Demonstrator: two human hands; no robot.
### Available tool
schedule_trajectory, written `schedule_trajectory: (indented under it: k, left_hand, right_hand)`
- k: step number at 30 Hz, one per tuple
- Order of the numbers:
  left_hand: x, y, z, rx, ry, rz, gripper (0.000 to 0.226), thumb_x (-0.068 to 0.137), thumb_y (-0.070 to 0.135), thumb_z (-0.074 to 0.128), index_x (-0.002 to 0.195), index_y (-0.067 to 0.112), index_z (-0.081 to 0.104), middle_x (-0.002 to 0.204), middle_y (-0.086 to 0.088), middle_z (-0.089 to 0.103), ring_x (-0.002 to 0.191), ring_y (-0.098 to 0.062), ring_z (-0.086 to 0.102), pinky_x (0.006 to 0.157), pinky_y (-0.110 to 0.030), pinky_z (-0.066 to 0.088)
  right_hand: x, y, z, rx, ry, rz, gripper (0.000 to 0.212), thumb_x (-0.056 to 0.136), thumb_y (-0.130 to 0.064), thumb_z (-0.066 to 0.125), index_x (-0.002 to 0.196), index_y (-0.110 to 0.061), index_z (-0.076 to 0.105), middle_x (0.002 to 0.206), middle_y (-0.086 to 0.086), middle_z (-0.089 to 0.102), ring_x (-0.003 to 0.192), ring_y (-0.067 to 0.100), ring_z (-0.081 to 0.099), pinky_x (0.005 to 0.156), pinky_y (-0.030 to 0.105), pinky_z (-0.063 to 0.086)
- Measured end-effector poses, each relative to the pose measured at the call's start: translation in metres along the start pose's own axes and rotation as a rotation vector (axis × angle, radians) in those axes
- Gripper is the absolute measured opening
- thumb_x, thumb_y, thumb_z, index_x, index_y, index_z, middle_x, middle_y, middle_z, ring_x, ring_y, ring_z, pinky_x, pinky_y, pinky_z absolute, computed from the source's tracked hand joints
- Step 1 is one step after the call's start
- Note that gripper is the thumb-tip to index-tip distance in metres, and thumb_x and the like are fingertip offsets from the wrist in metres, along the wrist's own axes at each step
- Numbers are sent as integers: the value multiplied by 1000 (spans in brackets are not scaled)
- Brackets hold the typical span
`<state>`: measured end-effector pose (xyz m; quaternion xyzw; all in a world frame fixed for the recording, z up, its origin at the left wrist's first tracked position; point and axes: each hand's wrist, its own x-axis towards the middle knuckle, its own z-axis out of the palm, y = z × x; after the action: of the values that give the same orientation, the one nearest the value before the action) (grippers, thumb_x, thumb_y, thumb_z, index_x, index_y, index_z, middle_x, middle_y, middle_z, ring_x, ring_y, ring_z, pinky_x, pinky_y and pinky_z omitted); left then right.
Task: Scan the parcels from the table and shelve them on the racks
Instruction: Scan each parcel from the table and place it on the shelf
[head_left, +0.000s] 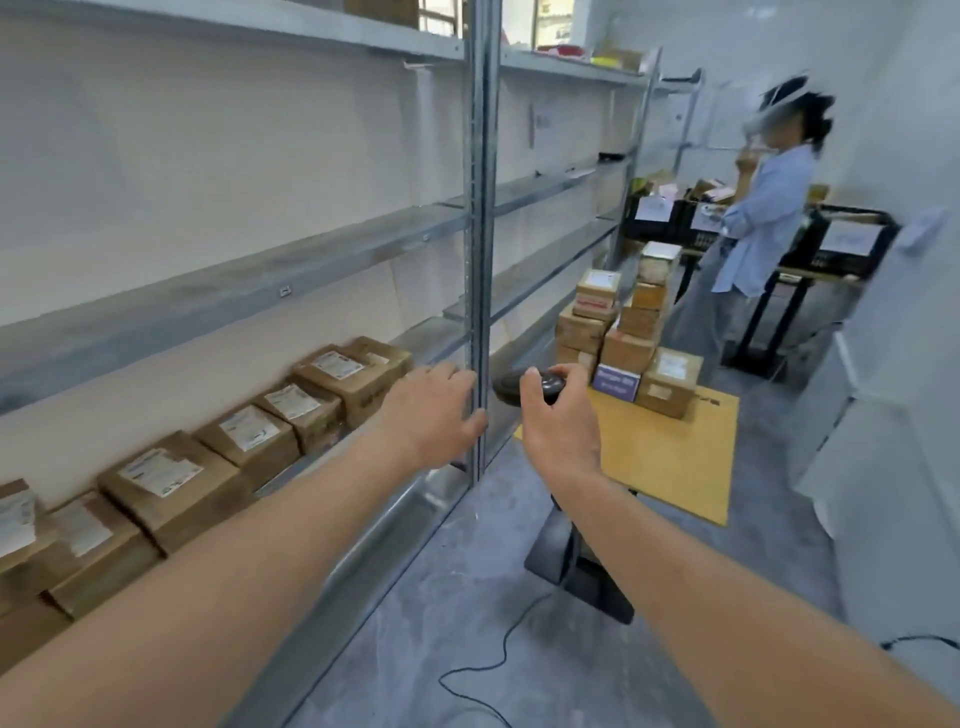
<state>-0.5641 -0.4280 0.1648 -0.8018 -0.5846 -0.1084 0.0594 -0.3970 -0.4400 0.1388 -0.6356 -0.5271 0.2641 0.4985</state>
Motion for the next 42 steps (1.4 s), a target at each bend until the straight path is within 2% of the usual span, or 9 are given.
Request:
schedule_trajectory:
  k: [4, 9, 16, 19, 24, 30, 33, 36, 42]
  left_hand:
    - [52, 81, 19, -63, -16, 80, 56, 99, 53, 52, 142, 17, 54, 140, -5, 58, 126, -31, 56, 104, -48, 49]
    - [103, 170, 45, -91, -35, 132, 56, 98, 54, 51, 142, 18, 54, 142, -4, 57, 126, -31, 56, 103, -47, 49]
    - [173, 247, 78, -113, -84, 225, 50, 99, 52, 50, 137, 19, 57, 137, -3, 58, 122, -29, 55, 100, -42, 49]
    - [210, 267, 95, -105, -109, 263, 44, 99, 53, 50, 126, 19, 59, 127, -3, 59, 115, -29, 57, 93, -42, 50]
    - [280, 288, 127, -121, -126, 318, 49, 100, 52, 51, 136, 19, 57, 137, -4, 58, 122, -30, 56, 97, -43, 50]
    - [379, 293, 171, -129, -209, 343, 42, 100, 50, 52, 127, 18, 58, 133, -4, 57, 123, -30, 54, 98, -43, 49]
    - [423, 296, 192, -114, -237, 363, 46, 101, 51, 50, 133, 18, 56, 140, -4, 55, 126, -31, 53, 99, -44, 48]
    - [459, 300, 213, -105, -278, 367, 52, 102, 52, 49, 142, 20, 54, 145, -4, 53, 128, -30, 53, 101, -44, 48]
    - [518, 310, 261, -118, -367, 347, 51, 102, 50, 49, 143, 20, 53, 142, -3, 54, 126, -30, 52, 102, -46, 47]
  right_hand:
    - [36, 41, -74, -19, 60, 47, 32, 100, -60, 46, 117, -33, 49, 94, -7, 68, 83, 21, 71, 74, 46, 58]
    - [78, 88, -155, -55, 149, 119, 28, 101, -57, 46, 116, -33, 48, 95, -9, 68, 84, 21, 71, 79, 48, 58]
    - [138, 136, -223, -91, 244, 182, 26, 104, -54, 47, 117, -31, 47, 97, -10, 66, 89, 20, 68, 80, 47, 57]
    - [171, 156, -234, -107, 277, 199, 29, 101, -58, 45, 116, -33, 47, 99, -10, 67, 90, 22, 71, 82, 48, 58]
    - [236, 187, -240, -113, 319, 229, 32, 99, -60, 45, 118, -35, 47, 100, -12, 67, 91, 19, 69, 82, 50, 59]
    - [324, 226, -234, -158, 347, 282, 24, 106, -51, 47, 118, -31, 47, 100, -8, 65, 88, 14, 63, 72, 38, 52]
    - [364, 244, -231, -171, 373, 318, 24, 106, -52, 47, 117, -31, 47, 99, -10, 65, 87, 13, 64, 67, 35, 49]
    - [399, 263, -229, -169, 385, 351, 25, 105, -52, 48, 117, -30, 48, 99, -10, 65, 89, 15, 66, 70, 37, 53]
    - [464, 306, -233, -157, 372, 428, 25, 103, -54, 49, 116, -32, 48, 99, -10, 65, 91, 19, 68, 82, 48, 59]
